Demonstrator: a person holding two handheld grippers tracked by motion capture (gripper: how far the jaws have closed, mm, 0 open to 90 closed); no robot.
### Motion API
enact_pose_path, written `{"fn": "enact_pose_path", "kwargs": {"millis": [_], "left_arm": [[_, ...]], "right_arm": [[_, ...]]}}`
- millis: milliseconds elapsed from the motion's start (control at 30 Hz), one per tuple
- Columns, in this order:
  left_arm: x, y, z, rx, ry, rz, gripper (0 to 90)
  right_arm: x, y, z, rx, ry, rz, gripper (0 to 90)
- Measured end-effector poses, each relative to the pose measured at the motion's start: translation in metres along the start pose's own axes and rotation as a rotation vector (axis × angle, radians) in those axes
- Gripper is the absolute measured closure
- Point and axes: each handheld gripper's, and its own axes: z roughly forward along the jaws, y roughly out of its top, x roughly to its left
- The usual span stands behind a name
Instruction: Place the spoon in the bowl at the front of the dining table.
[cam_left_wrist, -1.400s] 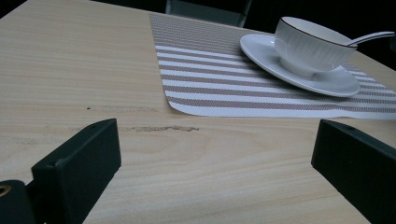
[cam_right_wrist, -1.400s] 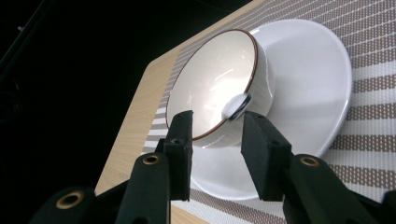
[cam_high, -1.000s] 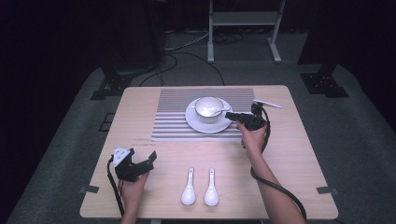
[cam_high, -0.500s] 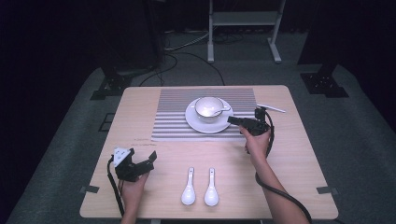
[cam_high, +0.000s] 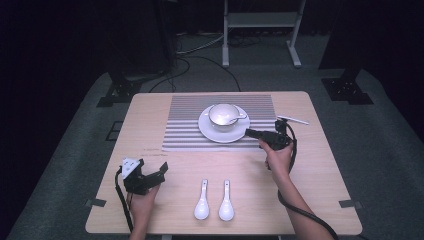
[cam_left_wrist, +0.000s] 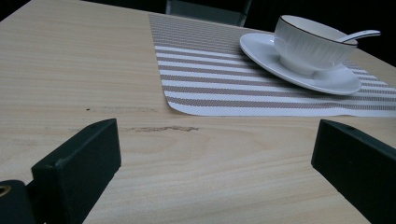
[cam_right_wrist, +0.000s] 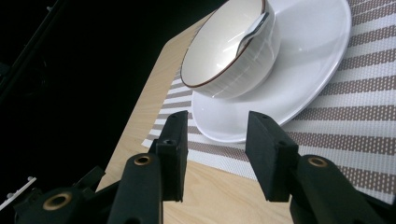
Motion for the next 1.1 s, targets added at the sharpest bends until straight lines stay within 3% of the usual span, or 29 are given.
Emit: {"fn": "enact_pose_path", "kwargs": {"millis": [567, 800, 1100], "left_arm": [[0.000, 0.000, 0.000, 0.000, 0.002, 0.003, 0.1], [-0.001, 0.000, 0.000, -0.001, 0.003, 0.006, 0.2], [-0.001, 0.000, 0.001, 0.000, 0.003, 0.007, 0.2]], "right_arm": [[-0.005, -0.014, -0.011, 0.030, 0.028, -0.001, 48.7], [-0.005, -0.021, -0.018, 0.060, 0.013, -0.045, 44.2], [-0.010, -0.032, -0.023, 0.098, 0.012, -0.050, 42.6]]}}
